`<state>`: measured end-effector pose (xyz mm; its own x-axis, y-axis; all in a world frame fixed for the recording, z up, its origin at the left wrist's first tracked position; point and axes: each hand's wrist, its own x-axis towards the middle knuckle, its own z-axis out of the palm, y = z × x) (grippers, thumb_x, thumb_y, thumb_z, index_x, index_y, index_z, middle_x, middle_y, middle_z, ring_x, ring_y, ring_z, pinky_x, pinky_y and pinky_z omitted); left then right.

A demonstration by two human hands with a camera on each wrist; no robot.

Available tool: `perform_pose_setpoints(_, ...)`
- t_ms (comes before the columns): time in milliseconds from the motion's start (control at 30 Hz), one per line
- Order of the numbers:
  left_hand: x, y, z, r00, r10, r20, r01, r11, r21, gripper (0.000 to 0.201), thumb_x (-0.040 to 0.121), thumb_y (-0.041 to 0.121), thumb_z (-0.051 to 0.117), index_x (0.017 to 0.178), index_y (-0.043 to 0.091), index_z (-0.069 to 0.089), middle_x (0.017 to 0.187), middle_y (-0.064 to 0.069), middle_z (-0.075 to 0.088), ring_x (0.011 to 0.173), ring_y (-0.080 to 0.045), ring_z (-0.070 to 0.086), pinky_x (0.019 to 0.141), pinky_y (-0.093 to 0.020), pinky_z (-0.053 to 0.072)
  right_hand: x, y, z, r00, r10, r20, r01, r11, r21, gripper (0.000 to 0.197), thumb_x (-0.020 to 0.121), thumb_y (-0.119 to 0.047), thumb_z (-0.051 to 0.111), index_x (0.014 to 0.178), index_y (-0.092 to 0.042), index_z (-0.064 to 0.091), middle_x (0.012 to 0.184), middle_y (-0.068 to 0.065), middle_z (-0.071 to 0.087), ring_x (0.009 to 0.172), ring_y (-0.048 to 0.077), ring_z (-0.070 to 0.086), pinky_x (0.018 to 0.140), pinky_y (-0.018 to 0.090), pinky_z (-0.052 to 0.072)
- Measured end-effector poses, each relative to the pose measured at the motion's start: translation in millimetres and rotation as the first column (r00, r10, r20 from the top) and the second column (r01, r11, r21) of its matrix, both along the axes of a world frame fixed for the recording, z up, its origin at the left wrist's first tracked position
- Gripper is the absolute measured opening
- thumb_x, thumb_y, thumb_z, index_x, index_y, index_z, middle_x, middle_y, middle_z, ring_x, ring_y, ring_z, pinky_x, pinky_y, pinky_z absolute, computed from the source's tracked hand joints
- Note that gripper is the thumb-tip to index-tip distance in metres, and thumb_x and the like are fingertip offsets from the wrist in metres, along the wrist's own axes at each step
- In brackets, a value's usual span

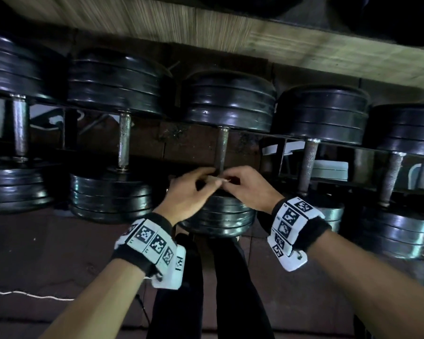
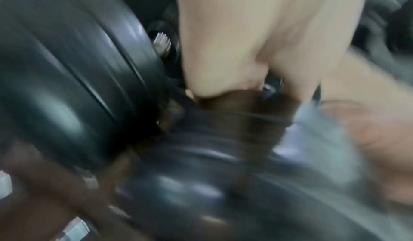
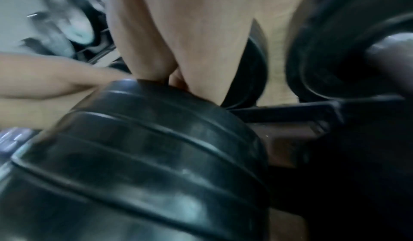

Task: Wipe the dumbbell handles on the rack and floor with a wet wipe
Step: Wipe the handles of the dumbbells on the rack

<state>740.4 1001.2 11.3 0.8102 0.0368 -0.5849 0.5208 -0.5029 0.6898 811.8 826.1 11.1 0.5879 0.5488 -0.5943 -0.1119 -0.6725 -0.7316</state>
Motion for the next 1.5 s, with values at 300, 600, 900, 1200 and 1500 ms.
perform_pose_setpoints(300,19,27,-14,0.999,-0.033,-0.008,0.032,0.997,-0.074,0.013,0.090,0.028,0.071,0.097,0.018,0.074,0.099,0.005,0.074,0.099,-0.011,0.066,0.088,-0.017,0.044,-26,-10,-4,0.890,-0.456,0.022,0.455,0.889,0.047,0.004,0.089,-0.019,0.075,0.088,-0.017,0.078,0.084,-0.005,0.075,0.082,0.006,0.068,0.077,0.016,0.051)
perform_pose_setpoints(600,60,14,-48,0.953,-0.224,-0.204,0.202,0.972,-0.121,0.013,0.090,0.002,0.068,0.102,0.000,0.069,0.085,-0.008,0.069,0.080,-0.007,0.065,0.075,-0.019,0.047,-43,-14,-5,0.847,-0.525,0.082,0.520,0.851,0.075,0.013,0.100,-0.023,0.060,0.097,-0.022,0.073,0.086,-0.013,0.073,0.083,0.034,0.067,0.075,0.047,0.055)
perform_pose_setpoints(900,51,9,-45,0.952,-0.258,-0.164,0.272,0.960,0.070,0.010,0.090,0.015,0.072,0.097,0.009,0.076,0.098,-0.008,0.076,0.091,-0.018,0.069,0.080,-0.026,0.049,-52,-12,-12,0.819,-0.566,0.091,0.558,0.824,0.099,0.017,0.100,-0.022,0.056,0.097,-0.025,0.073,0.101,-0.010,0.072,0.099,0.006,0.065,0.096,0.038,0.053)
perform_pose_setpoints(1200,47,8,0,0.949,-0.245,-0.201,0.256,0.966,0.033,0.014,0.087,0.032,0.076,0.098,0.025,0.079,0.094,0.011,0.076,0.091,-0.002,0.068,0.079,-0.014,0.047,-54,-11,-16,0.807,-0.579,0.118,0.572,0.816,0.089,0.018,0.100,-0.021,0.055,0.095,-0.027,0.071,0.100,-0.006,0.069,0.093,0.005,0.063,0.084,0.025,0.050)
perform_pose_setpoints(1500,29,-10,11,0.994,0.061,-0.094,-0.067,0.995,-0.069,0.030,0.080,0.031,0.081,0.101,0.022,0.061,0.080,0.007,0.074,0.074,0.006,0.067,0.063,-0.004,0.042,-18,-25,-1,0.945,-0.292,-0.145,0.299,0.954,0.033,0.020,0.097,-0.031,0.065,0.115,-0.024,0.071,0.107,-0.005,0.070,0.102,0.005,0.062,0.093,0.019,0.046)
